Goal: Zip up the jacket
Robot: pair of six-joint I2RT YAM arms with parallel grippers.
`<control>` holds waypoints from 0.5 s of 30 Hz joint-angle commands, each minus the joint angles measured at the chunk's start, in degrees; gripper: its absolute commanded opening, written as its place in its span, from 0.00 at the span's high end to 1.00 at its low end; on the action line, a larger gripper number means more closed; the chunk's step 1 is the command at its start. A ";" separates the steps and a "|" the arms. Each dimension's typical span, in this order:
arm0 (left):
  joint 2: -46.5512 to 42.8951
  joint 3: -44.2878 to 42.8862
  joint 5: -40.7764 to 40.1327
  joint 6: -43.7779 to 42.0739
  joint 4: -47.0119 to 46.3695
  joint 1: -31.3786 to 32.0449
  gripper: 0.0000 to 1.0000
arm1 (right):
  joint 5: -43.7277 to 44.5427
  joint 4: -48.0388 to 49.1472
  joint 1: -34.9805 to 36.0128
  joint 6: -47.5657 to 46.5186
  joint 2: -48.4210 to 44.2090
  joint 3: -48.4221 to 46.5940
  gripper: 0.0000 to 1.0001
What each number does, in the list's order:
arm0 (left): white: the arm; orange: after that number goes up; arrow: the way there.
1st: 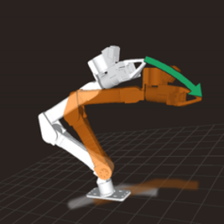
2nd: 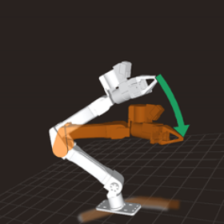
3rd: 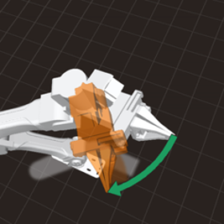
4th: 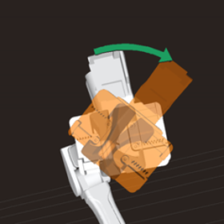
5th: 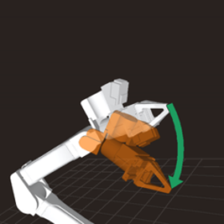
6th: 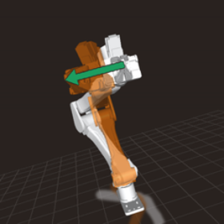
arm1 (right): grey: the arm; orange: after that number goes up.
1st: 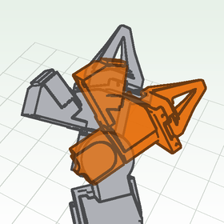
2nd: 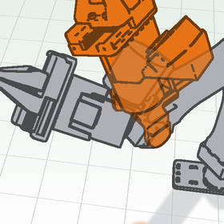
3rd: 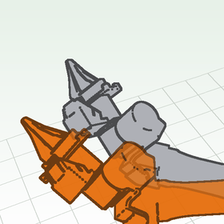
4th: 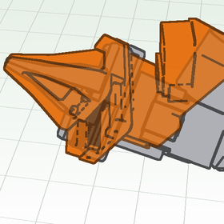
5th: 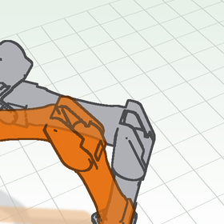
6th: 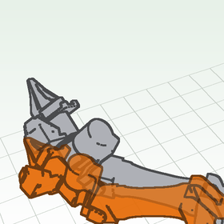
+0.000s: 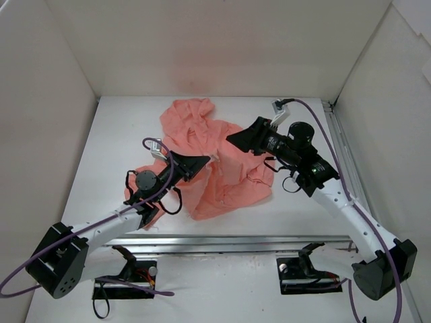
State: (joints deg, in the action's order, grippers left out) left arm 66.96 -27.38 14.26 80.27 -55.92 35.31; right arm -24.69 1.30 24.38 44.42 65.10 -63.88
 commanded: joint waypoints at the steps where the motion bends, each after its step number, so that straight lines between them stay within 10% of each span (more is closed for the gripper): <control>1: 0.01 -2.16 1.47 0.94 -6.48 0.37 1.00 | -4.22 0.99 -0.65 2.69 -1.38 2.35 0.54; 15: 0.01 -2.51 1.65 1.12 -5.87 0.37 1.00 | -13.72 -0.24 0.05 -4.96 1.78 7.28 0.57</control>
State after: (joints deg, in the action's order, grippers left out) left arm 68.25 -27.38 15.18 81.21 -56.77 35.31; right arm -34.28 -1.83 23.99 41.95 66.26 -55.72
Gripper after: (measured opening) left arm 0.013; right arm 0.437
